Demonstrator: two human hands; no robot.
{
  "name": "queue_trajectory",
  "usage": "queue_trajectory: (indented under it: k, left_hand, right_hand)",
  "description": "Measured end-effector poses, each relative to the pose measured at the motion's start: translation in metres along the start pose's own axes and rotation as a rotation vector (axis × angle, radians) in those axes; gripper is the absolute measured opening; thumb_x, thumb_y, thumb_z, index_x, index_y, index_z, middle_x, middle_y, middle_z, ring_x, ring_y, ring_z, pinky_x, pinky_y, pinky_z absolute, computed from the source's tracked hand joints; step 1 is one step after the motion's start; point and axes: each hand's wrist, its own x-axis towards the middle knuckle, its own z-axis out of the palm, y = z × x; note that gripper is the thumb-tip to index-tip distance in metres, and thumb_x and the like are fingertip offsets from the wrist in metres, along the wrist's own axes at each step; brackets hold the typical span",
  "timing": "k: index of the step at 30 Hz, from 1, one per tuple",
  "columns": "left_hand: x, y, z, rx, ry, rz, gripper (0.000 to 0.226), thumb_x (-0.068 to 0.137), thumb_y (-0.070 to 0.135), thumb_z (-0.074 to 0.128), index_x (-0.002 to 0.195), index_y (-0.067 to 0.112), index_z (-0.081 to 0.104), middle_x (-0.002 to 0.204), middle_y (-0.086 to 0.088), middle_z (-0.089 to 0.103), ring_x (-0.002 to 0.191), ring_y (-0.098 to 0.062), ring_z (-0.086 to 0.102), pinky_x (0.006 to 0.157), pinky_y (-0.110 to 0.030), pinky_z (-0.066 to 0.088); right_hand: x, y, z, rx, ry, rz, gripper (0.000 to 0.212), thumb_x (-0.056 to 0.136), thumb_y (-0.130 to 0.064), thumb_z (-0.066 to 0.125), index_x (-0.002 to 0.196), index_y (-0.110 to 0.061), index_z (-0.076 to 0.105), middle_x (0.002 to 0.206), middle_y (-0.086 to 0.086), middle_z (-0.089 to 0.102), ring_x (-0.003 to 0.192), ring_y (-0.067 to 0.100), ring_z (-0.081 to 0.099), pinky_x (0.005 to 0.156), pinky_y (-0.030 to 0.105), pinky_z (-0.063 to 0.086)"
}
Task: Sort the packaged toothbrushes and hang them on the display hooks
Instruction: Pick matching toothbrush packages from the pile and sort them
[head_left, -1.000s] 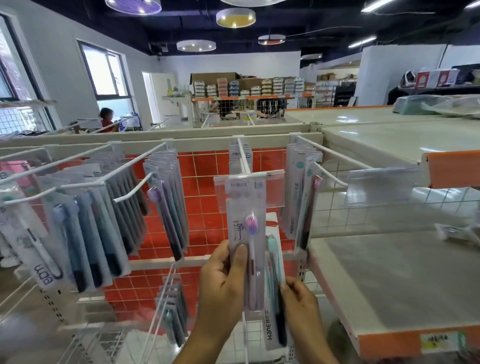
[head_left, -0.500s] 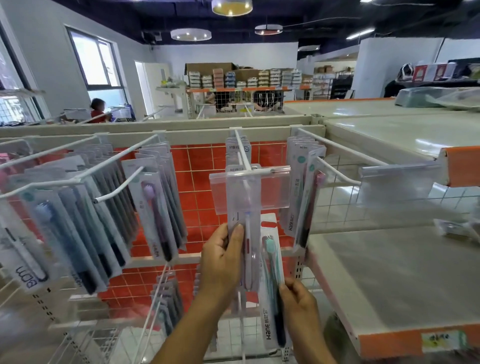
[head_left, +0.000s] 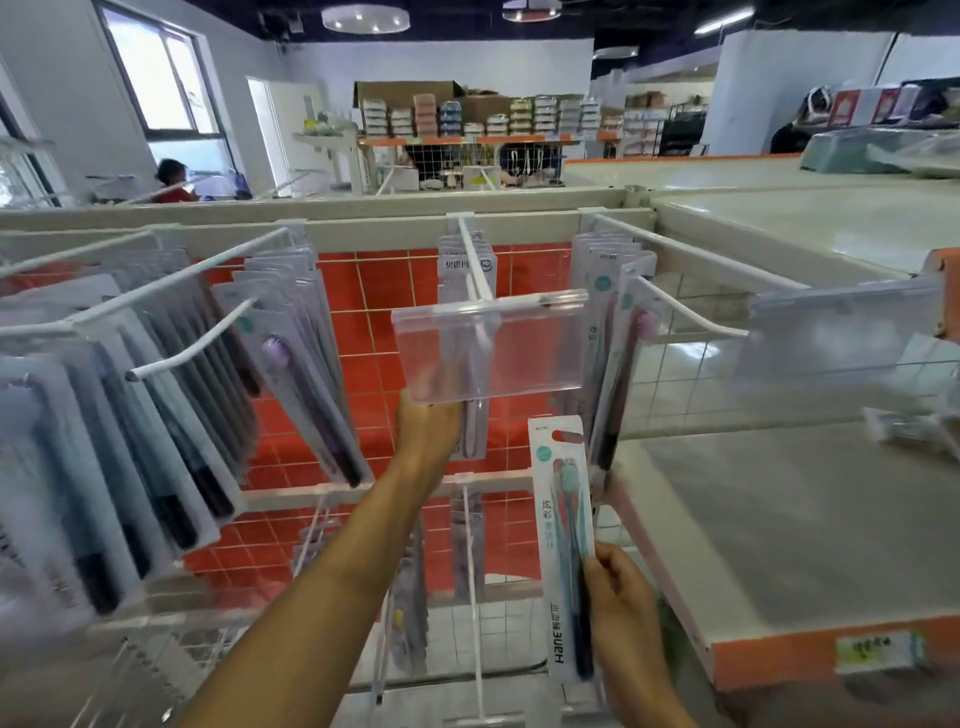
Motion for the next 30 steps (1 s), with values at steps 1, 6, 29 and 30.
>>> queue_trajectory:
  k: [1,6,29,30]
  left_hand:
    - [0.002,-0.003,-0.001,0.006,0.006,0.009,0.036,0.096,0.043,0.050,0.084,0.012,0.065,0.081,-0.017,0.060,0.074,-0.024,0.055,0.065,-0.038,0.049]
    - [-0.010,-0.022,-0.013,0.079,-0.020,0.014,0.022,0.094,0.036,0.055,0.103,0.017,0.061,0.100,-0.006,0.067,0.095,-0.022,0.064,0.080,-0.035,0.056]
    - [-0.159,-0.071,-0.054,-0.030,-0.142,-0.079,0.029,0.094,0.044,0.053,0.101,0.019,0.066,0.096,-0.009,0.070,0.093,-0.029,0.066,0.086,-0.041,0.057]
    - [-0.161,-0.068,-0.060,-0.031,-0.140,-0.074,0.021,0.095,0.036,0.053,0.101,0.019,0.065,0.095,-0.003,0.071,0.093,-0.022,0.068,0.085,-0.035,0.057]
  right_hand:
    - [0.000,0.001,-0.001,-0.004,-0.001,-0.003,0.020,0.099,-0.022,0.045,0.093,-0.019,0.064,0.085,-0.002,0.073,0.078,0.014,0.071,0.072,0.033,0.058]
    - [-0.002,0.007,-0.001,-0.020,-0.021,0.002,0.018,0.098,-0.018,0.047,0.092,-0.016,0.064,0.087,0.002,0.073,0.081,0.018,0.070,0.077,0.039,0.057]
    - [-0.060,0.010,0.048,-0.003,-0.172,-0.155,0.021,0.097,-0.012,0.047,0.090,-0.019,0.065,0.079,-0.001,0.068,0.080,0.021,0.066,0.070,0.034,0.057]
    - [-0.065,0.010,0.053,0.004,-0.179,-0.168,0.021,0.097,-0.010,0.047,0.090,-0.019,0.064,0.077,-0.005,0.068,0.077,0.017,0.066,0.068,0.031,0.056]
